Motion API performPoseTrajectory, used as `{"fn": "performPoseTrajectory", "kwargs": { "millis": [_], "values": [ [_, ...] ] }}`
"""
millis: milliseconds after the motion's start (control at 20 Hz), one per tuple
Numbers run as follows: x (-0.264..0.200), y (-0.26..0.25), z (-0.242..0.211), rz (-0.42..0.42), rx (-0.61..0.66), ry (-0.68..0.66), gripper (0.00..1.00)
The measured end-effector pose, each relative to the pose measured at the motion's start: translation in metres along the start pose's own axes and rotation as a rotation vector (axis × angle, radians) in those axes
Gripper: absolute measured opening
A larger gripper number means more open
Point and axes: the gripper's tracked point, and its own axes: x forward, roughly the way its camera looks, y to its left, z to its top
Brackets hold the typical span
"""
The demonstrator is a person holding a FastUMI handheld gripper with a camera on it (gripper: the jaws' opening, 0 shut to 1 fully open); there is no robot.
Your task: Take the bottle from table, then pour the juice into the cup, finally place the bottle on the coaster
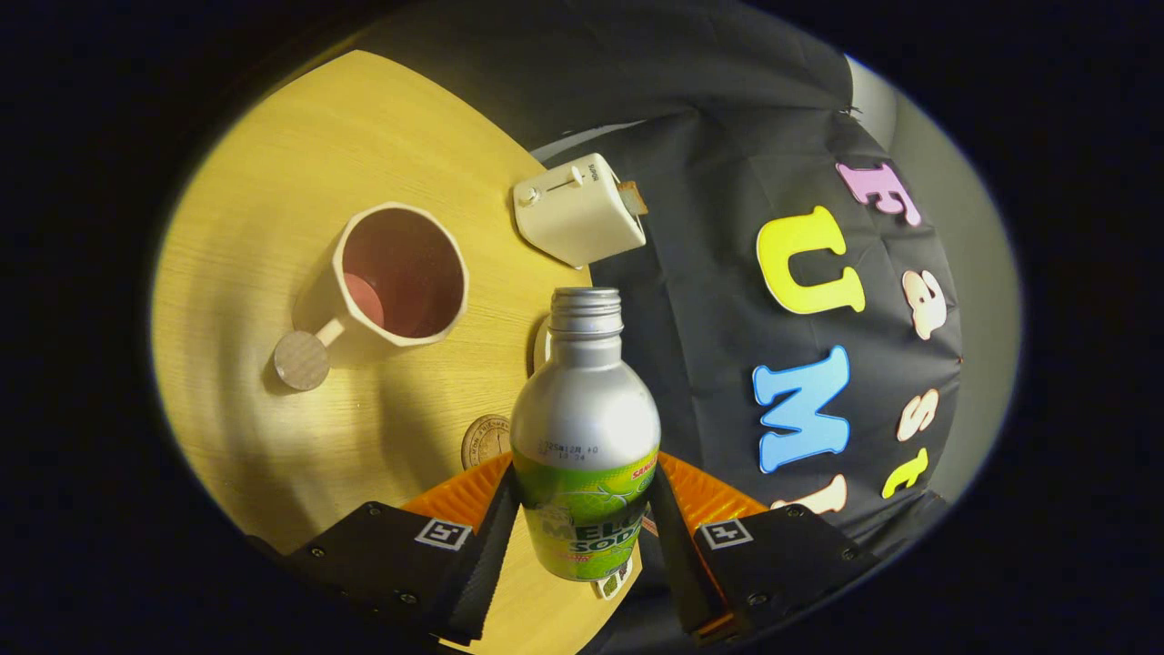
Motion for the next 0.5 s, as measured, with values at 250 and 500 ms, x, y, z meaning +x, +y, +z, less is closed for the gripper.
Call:
{"fn": "performPoseTrajectory", "kwargs": {
  "millis": [250,500],
  "values": [
    [0.0074,-0.0016,0.0030,0.003,-0.079,0.006,0.76],
    [0.0068,-0.0038,0.0083,0.006,-0.155,-0.015,0.76]
  ]
}}
